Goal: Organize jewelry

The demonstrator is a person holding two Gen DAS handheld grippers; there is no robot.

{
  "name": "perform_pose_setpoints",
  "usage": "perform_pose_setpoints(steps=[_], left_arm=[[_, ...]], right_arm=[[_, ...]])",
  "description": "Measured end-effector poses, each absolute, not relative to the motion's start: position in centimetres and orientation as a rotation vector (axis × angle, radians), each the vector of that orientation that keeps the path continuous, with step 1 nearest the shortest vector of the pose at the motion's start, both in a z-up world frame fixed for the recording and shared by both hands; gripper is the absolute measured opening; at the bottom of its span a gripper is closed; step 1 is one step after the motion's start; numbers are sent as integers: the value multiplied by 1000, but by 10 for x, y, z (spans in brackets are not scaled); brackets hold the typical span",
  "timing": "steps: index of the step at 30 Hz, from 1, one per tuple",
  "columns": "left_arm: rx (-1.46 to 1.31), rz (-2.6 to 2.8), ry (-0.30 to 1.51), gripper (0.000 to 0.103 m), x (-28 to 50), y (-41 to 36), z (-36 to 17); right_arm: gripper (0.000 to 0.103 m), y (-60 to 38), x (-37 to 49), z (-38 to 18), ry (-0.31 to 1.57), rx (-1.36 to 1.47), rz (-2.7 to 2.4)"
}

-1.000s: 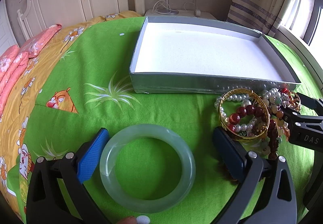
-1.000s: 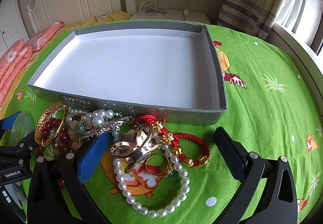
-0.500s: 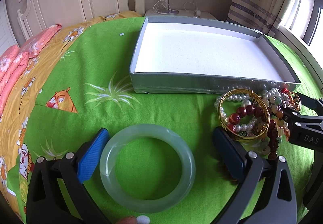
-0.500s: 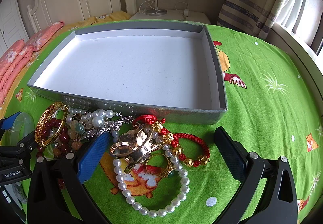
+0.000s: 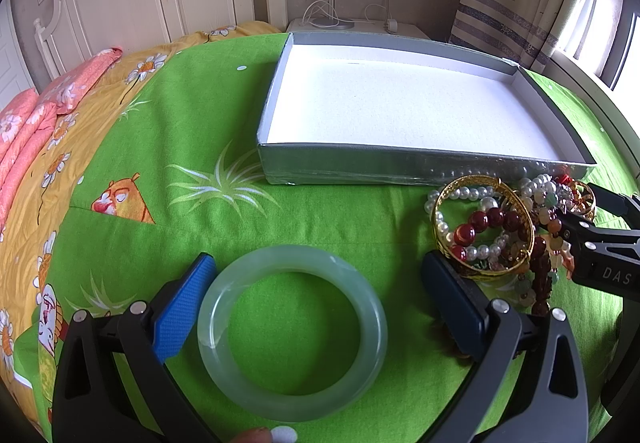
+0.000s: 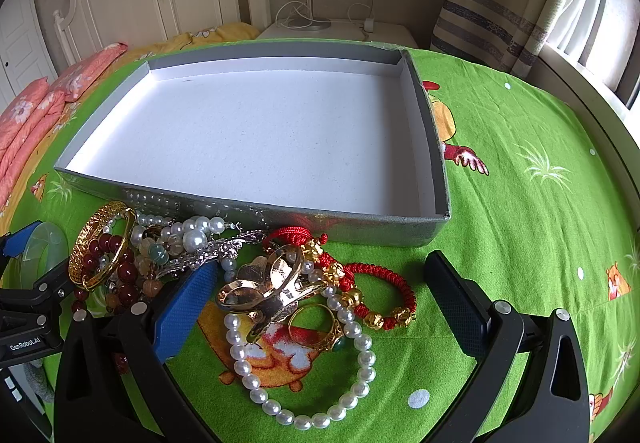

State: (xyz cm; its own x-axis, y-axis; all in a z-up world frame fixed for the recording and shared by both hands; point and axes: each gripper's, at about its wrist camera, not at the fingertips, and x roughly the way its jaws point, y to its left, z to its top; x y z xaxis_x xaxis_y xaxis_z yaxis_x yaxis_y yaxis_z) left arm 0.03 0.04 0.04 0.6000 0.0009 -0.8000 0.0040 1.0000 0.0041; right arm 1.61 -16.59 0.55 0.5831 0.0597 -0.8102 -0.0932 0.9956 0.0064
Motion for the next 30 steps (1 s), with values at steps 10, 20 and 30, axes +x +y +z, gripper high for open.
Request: perform_pose_setpoints(steps=[10,20,30], left_arm=[[6,-2,927,101,0,0,0],[6,-2,927,101,0,0,0],[13,-18,937,101,0,2,-1]], right_arm=[[99,-166,16,6,944,-38,89],[99,-166,16,6,944,-38,89],[99,-167,16,6,950,-42,108]])
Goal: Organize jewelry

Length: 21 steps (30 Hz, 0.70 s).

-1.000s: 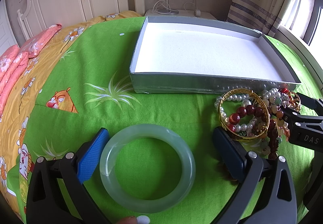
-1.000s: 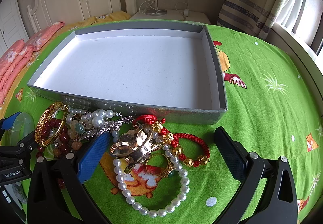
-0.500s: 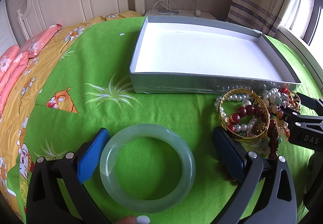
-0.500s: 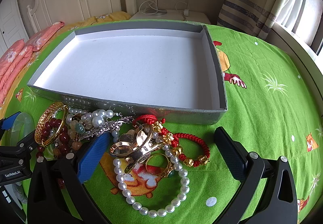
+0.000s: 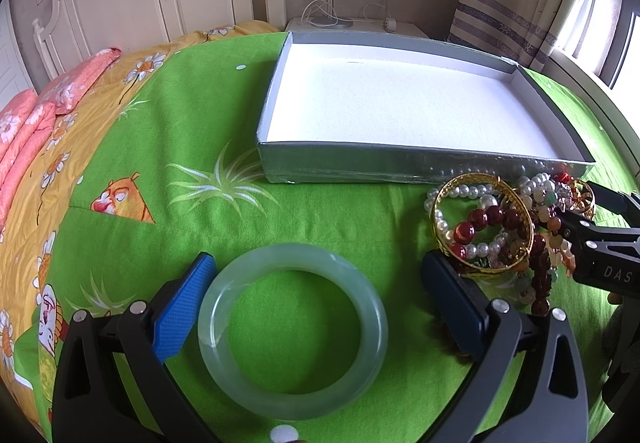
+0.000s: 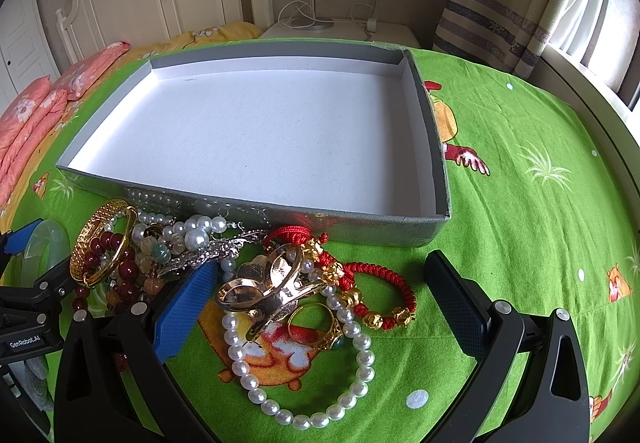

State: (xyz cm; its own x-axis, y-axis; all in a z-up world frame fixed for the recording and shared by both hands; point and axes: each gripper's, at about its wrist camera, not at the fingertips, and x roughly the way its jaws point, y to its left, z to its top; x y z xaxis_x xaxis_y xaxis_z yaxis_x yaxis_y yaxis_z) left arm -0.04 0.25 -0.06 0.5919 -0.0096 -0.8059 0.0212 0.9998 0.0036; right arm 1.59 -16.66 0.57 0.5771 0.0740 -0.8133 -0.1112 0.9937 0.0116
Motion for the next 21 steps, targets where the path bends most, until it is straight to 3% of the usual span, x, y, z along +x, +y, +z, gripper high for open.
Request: perform_pose_setpoints(steps=[8,16,21], left_arm=[[48,-110,950,101,-17,13,0],[5,-92,940,101,-34,34,1],[39,-68,943,99,-32,27,2]], right_arm=[[99,-179,-5,9,976,-52,202],[98,-179,-69,34,785,-42,340],[71,-140,-79,39,798,-94,431]])
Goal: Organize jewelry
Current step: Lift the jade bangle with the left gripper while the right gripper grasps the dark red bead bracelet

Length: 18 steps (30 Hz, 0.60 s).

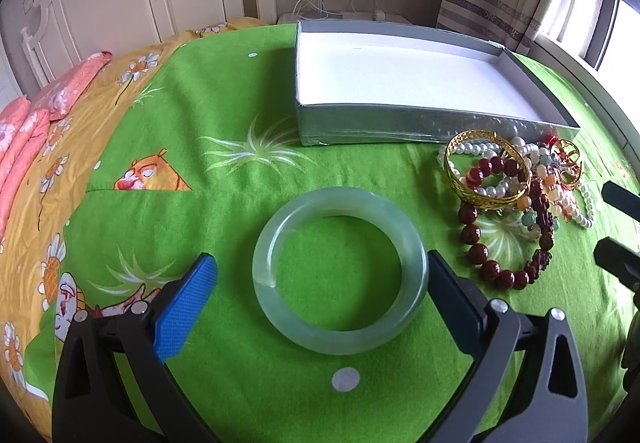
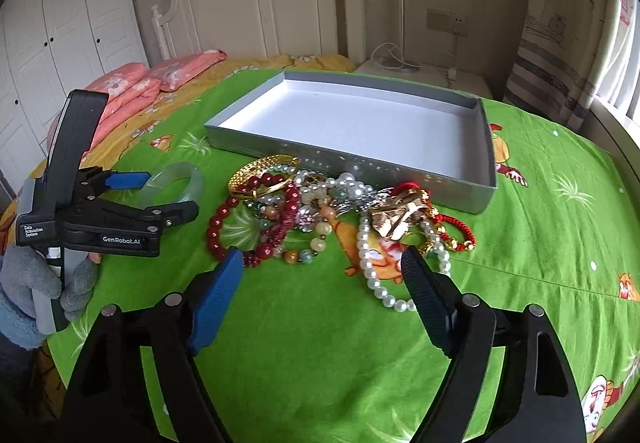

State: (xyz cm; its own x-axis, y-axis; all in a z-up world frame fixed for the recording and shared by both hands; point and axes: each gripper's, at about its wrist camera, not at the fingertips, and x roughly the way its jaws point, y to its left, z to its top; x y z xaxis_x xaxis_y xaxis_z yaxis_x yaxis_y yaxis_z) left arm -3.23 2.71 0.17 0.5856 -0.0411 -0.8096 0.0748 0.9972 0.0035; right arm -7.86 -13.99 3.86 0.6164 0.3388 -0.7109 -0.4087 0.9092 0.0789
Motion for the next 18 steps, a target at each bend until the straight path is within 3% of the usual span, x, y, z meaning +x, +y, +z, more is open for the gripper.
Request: perform_pose_setpoints(steps=[2,3,9,16,18], left_arm=[[38,-78,922,82,-35,27,4],[43,-69,907,78,-37,26,5],[-9,-74,860,78,-43,34,11],[-29,-66,812,78,-50,39,18],[-38,-67,807,78,-51,41,18]], right_arm=[[62,-126,-76,36,826,-99,442],[56,-123,-73,33,843,-83,451],[36,-117,-61,25,881,-2,452],[31,-100,-51,20,906,-31,434],[25,-98,-51,19,906,-40,406]])
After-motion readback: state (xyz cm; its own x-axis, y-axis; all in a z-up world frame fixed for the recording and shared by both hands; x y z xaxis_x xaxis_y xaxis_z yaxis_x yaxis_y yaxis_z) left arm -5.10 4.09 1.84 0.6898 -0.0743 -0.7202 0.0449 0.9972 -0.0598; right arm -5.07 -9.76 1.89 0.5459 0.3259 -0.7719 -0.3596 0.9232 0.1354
